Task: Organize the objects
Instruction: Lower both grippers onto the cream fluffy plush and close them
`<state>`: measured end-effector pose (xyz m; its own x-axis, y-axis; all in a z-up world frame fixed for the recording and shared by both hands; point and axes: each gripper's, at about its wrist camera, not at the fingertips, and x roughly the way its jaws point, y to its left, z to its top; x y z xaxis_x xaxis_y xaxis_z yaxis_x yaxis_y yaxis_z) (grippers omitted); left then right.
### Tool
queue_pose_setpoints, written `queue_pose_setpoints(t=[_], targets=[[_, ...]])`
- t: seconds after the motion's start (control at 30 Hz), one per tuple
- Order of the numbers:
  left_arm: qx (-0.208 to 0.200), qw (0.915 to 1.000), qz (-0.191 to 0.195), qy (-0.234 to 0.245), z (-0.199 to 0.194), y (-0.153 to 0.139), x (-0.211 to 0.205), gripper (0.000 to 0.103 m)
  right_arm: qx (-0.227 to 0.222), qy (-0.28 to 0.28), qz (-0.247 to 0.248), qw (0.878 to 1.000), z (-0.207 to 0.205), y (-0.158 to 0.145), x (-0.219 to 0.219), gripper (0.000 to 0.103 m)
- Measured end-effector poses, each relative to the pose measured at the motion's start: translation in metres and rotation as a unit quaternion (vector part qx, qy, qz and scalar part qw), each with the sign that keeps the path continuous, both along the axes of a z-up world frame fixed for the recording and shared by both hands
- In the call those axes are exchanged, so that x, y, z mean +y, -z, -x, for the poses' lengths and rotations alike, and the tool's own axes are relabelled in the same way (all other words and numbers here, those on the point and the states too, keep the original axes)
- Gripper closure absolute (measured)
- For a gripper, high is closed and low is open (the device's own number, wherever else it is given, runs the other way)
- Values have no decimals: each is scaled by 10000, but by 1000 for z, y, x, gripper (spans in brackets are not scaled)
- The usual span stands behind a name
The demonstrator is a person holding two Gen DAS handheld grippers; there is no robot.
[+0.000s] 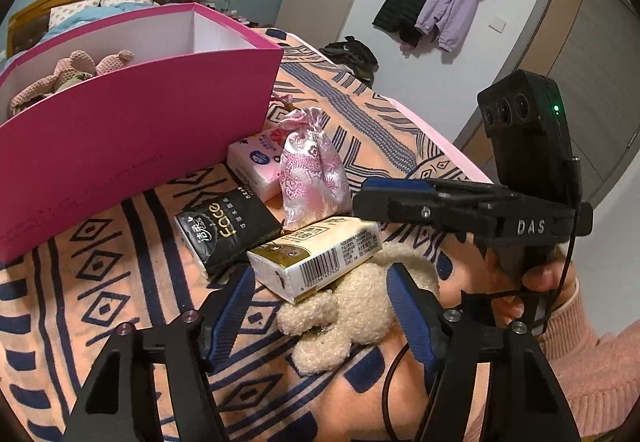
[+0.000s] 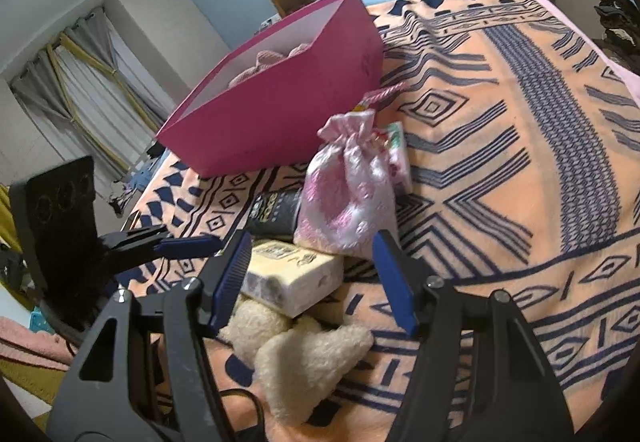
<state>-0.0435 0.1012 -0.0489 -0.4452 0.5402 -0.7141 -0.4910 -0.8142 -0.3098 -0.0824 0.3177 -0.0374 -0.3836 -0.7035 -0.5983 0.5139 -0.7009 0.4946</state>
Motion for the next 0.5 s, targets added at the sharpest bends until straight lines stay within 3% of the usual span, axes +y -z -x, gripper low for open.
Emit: queue_pose_setpoints(t=[0.13,0.5], targets=[[-24,10000,18,24,0,1,1,41,-123,-89,53,9999,-2,4,-2,38],[-154,9997,132,144,-3,7,2,41,-286,-140,73,9995,-12,10,10,38]])
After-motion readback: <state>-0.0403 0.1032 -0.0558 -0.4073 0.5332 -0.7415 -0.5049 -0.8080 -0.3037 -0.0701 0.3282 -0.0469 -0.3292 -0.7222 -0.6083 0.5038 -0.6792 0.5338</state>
